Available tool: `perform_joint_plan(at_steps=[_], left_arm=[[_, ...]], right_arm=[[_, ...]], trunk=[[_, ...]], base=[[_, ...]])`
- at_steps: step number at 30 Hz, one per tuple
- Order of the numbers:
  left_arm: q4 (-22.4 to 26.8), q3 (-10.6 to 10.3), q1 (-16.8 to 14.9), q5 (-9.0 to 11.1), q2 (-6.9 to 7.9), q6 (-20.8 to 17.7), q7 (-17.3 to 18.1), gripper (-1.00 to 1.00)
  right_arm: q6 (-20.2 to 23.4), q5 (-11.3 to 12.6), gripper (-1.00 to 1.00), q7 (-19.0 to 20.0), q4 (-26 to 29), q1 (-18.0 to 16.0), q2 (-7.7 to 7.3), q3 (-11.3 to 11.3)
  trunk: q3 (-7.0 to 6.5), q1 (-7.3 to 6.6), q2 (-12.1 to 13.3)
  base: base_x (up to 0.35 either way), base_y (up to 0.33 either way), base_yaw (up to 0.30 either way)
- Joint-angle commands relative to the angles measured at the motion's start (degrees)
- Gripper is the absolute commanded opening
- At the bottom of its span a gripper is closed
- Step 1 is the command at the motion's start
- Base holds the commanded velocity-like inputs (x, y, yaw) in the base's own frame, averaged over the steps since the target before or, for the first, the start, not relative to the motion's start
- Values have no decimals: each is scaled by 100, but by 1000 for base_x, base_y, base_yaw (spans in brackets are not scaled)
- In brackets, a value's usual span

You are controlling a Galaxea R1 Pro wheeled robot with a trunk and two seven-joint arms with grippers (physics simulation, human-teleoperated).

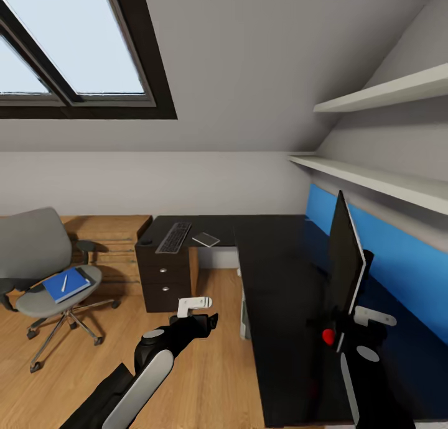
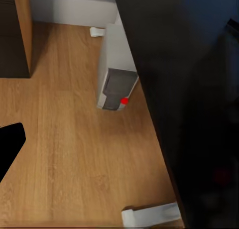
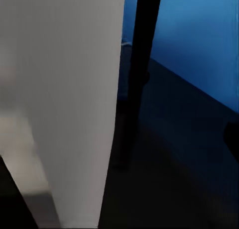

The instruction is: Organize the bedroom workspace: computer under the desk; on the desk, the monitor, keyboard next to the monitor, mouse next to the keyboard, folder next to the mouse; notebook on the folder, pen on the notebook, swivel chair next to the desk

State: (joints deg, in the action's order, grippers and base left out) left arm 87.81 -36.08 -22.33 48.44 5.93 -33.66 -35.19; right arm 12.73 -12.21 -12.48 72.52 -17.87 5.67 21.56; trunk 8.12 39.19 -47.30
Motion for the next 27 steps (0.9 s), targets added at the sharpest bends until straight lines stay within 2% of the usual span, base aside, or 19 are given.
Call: perform_joint_plan(at_steps=[1,6,11,27], left_arm=[[8,-13,-9,56,5,0,-59,100],[8,-13,-9,60,5,0,-59,100],[8,-5,-9,76,10,-8,-52,100],[8,4,-9,69,6,-4,-57,100]], right_arm=[[45,-62,100,-1,8,-4,4,6],[45,-62,100,0,8,-4,4,6],[45,-62,100,0,5,-2,4,6],[45,-62,100,1,-23,-1,4,6]], trunk=[[10,-1,-8],[10,-1,-8],[10,-1,-8],[10,-1,-8]], base=[[-240,-215,0],[-205,-249,0],[-40,-234,0],[-1,-12,0]])
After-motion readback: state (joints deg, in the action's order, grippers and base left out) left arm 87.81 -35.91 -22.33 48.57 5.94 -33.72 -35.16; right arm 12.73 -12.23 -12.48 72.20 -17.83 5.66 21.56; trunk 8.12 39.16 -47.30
